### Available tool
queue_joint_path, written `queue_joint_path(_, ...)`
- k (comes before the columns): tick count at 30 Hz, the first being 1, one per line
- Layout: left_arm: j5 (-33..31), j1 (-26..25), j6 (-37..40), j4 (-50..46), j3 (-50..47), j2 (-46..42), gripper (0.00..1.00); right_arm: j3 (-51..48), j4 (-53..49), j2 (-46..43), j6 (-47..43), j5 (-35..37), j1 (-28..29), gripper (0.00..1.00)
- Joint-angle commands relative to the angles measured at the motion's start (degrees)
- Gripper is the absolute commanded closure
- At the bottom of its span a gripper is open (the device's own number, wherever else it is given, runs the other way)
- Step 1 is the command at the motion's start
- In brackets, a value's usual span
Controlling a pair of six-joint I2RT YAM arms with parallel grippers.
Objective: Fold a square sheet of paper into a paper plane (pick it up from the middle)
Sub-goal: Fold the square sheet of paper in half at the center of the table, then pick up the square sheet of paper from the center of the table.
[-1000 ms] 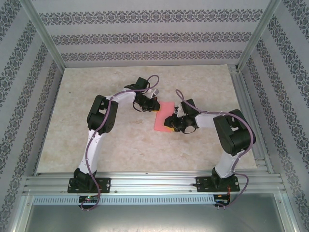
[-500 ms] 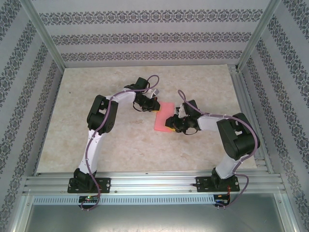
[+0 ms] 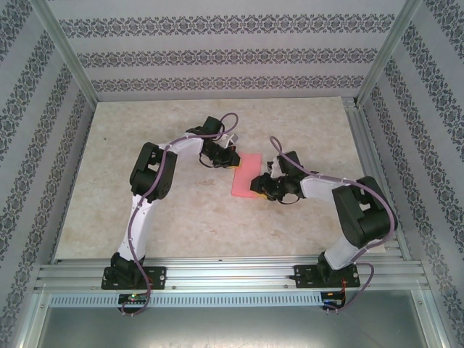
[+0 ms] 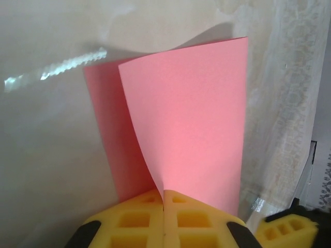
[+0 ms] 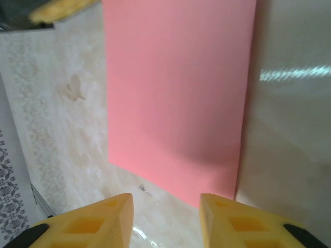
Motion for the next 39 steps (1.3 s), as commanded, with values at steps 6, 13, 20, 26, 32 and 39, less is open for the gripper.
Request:
queue_joint_path(6,-2.4,-0.5,-9.5,7.2,-10.6,-9.5,0.93,8.4,-10.5,-5.7,-8.3,6.6,-7.7,0.60)
queue_joint_path(13,-2.6,-1.1,-13.6,15.1,-15.3,-13.7,0.57,11.5,-9.1,-1.2,-9.2,4.7,-7.7,0.59)
queue_joint_path(20,-7.8,-1.1,-10.3,9.2,-12.0,-15.6,0.39,13.1,-7.4,2.9,-7.3,4.5,-7.4,0.60)
queue_joint_path(26,-15.9,0.2,-11.1,11.6,-21.8,-24.3,0.37,20.6,-12.1,11.6,-9.0,8.8,-4.3,0.54)
queue_joint_path(32,-19.1,2.1,-12.4,14.8,-30.3,-31.7,0.36,27.1,-15.5,18.5,-9.3,11.3,-3.6,0.48)
queue_joint_path(39,-20.6,3.0,-12.0,14.9,-33.7,-35.8,0.36,30.6,-17.5,22.2,-11.2,9.7,-3.0,0.46)
